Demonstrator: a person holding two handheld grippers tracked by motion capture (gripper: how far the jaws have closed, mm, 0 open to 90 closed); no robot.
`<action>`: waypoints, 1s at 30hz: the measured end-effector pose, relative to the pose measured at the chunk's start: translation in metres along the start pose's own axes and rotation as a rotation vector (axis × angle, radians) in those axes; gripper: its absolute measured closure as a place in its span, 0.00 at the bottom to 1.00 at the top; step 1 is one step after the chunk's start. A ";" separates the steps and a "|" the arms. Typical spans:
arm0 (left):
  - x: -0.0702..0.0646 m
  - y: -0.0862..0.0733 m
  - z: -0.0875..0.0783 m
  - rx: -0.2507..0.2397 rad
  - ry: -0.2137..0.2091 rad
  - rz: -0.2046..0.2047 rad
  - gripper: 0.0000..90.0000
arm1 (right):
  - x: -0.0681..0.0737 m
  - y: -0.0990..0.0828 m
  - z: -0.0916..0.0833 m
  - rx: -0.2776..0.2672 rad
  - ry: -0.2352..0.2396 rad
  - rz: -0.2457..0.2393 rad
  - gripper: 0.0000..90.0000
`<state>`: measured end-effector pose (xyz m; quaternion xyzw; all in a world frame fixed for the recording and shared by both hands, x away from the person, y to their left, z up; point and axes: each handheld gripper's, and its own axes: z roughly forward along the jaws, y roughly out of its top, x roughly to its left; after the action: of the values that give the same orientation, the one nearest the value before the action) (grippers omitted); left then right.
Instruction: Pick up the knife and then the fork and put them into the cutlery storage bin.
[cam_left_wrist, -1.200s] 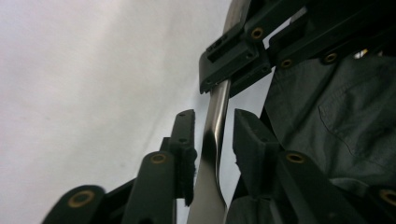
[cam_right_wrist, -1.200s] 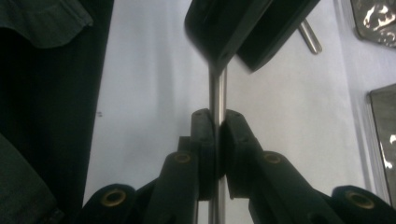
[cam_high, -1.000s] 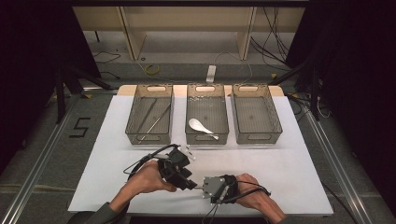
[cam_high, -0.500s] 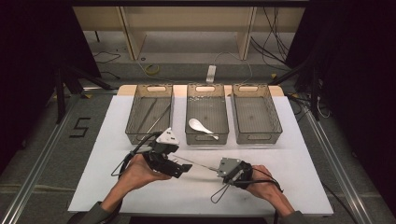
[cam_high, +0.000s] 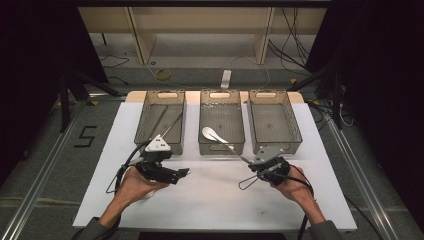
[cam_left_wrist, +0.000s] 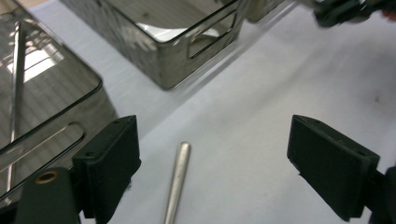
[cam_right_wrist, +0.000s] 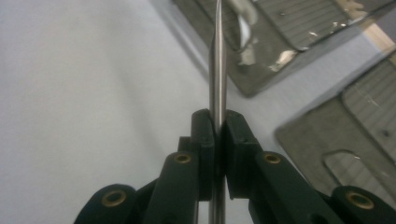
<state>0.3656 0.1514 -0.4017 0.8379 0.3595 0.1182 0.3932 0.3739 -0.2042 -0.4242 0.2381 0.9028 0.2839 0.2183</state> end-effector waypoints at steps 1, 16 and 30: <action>0.002 -0.002 0.000 -0.002 0.007 -0.006 0.18 | -0.003 0.000 -0.001 -0.008 -0.007 0.013 0.94; 0.019 -0.023 -0.006 -0.058 0.047 -0.076 0.17 | -0.047 0.012 -0.010 -0.054 -0.077 0.166 0.94; 0.018 -0.031 -0.013 -0.103 0.067 -0.080 0.17 | -0.106 0.033 -0.006 -0.046 -0.141 0.358 0.94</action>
<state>0.3562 0.1851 -0.4179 0.7971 0.3991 0.1487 0.4281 0.4651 -0.2416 -0.3717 0.4094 0.8217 0.3214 0.2321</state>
